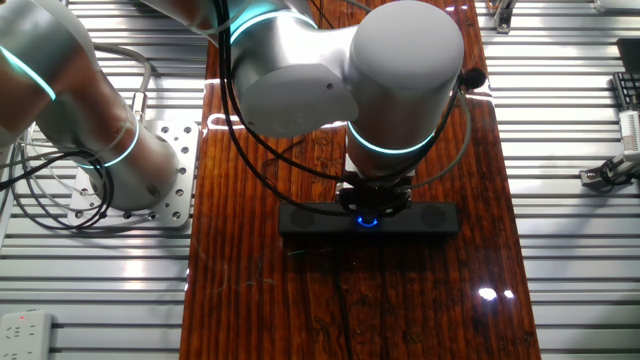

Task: Turn the knob to increase the volume of the speaker

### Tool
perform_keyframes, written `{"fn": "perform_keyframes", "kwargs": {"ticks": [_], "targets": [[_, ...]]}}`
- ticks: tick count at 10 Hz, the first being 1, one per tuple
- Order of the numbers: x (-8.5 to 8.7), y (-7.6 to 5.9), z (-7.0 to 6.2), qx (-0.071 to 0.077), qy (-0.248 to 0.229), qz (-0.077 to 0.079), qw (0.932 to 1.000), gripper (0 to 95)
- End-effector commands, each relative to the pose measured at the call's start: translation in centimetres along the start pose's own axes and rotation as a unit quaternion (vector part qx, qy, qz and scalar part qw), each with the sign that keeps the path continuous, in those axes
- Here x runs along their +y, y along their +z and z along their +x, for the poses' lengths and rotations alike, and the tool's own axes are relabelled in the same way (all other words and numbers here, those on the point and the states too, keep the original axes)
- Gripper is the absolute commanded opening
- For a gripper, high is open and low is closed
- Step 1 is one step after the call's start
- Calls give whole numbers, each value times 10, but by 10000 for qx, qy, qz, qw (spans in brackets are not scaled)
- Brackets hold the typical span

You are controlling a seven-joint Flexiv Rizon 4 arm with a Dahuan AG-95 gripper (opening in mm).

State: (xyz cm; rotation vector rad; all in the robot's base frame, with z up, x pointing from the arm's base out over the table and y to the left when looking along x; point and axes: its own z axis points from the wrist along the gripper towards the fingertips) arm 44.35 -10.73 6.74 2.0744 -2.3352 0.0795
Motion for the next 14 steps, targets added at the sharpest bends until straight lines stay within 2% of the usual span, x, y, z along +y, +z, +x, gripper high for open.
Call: {"fn": "perform_keyframes", "kwargs": {"ticks": [1,10,12,14], "targets": [[0,0,0,-37,131,-18,9999,0],[-1,0,0,-35,616,-9,9981,0],[-1,0,0,-67,732,-49,9973,0],[-1,0,1,-47,833,-11,9965,0]]}}
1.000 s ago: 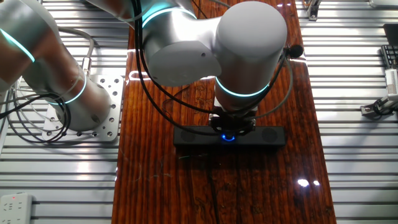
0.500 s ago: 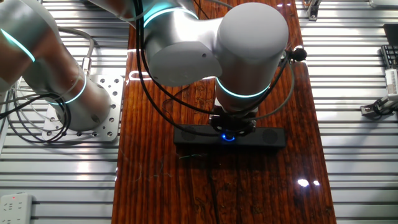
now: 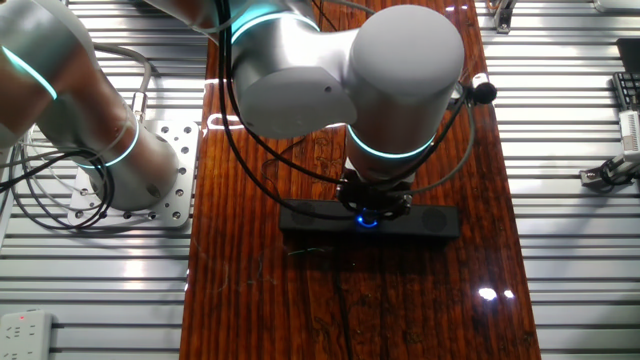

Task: Turn the knob to increase the volume of the speaker

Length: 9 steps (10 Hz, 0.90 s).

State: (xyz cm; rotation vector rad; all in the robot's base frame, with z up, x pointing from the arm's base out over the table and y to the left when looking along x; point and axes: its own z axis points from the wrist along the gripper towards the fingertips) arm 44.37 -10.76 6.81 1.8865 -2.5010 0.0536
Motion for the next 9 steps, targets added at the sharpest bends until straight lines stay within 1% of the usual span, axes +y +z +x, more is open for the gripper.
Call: {"fn": "perform_keyframes", "kwargs": {"ticks": [1,2,3,4,5,7,8,9], "targets": [[-1,1,0,39,68,49,10000,0],[-1,1,0,34,99,47,9999,0],[-1,1,0,3,210,-11,9998,0],[-1,1,0,-16,244,-20,9997,0],[-1,1,0,20,282,27,9996,0],[-1,1,0,78,344,12,9994,0],[-1,1,0,65,443,-72,9990,0],[-1,1,0,44,511,-108,9986,0]]}}
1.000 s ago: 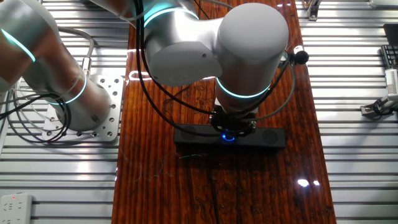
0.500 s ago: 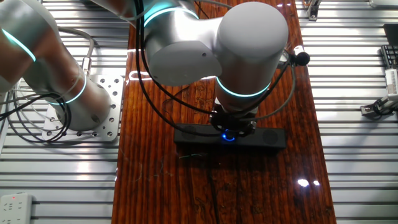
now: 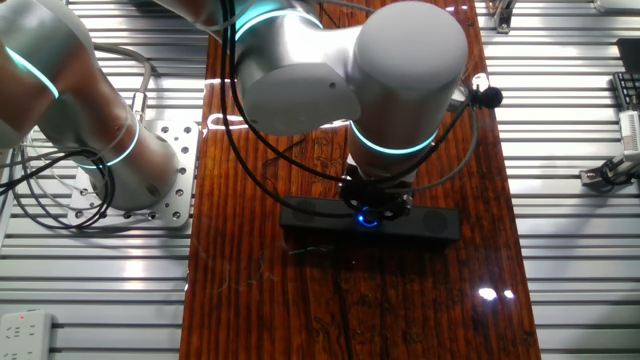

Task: Turn the knob to increase the volume of the speaker

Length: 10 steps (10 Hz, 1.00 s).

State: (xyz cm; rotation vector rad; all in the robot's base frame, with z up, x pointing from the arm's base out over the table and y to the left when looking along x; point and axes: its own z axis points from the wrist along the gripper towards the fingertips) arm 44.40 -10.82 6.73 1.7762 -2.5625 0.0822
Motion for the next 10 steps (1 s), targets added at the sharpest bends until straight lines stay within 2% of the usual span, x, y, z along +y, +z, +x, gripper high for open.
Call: {"fn": "perform_keyframes", "kwargs": {"ticks": [1,2,4,8,10], "targets": [[0,0,0,-61,119,-125,9998,0],[0,0,0,-15,145,-96,9998,0],[0,0,0,-7,288,-223,9993,0],[-1,0,0,22,359,-178,9992,0],[0,0,0,4,465,-280,9985,0]]}}
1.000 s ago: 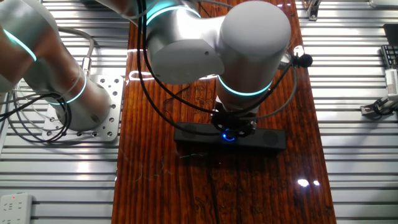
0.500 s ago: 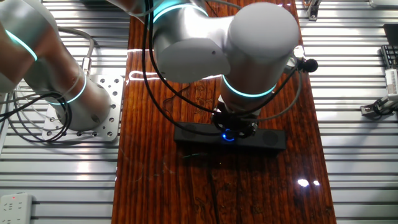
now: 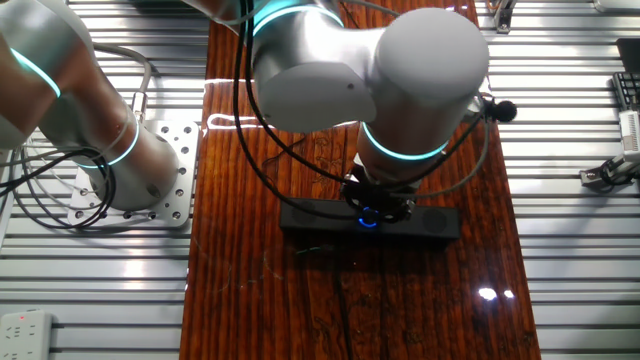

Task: Turn the knob to increase the volume of the speaker

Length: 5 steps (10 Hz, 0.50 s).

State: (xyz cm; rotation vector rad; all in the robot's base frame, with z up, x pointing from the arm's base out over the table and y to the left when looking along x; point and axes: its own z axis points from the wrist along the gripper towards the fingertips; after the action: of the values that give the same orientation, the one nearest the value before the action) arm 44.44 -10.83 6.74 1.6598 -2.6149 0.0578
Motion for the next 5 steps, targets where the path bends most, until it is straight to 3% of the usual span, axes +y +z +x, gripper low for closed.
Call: {"fn": "perform_keyframes", "kwargs": {"ticks": [1,3,5], "targets": [[0,-1,0,-52,91,-120,9999,0],[0,-1,0,-10,162,-106,9998,0],[0,-1,1,-40,364,-268,9990,0]]}}
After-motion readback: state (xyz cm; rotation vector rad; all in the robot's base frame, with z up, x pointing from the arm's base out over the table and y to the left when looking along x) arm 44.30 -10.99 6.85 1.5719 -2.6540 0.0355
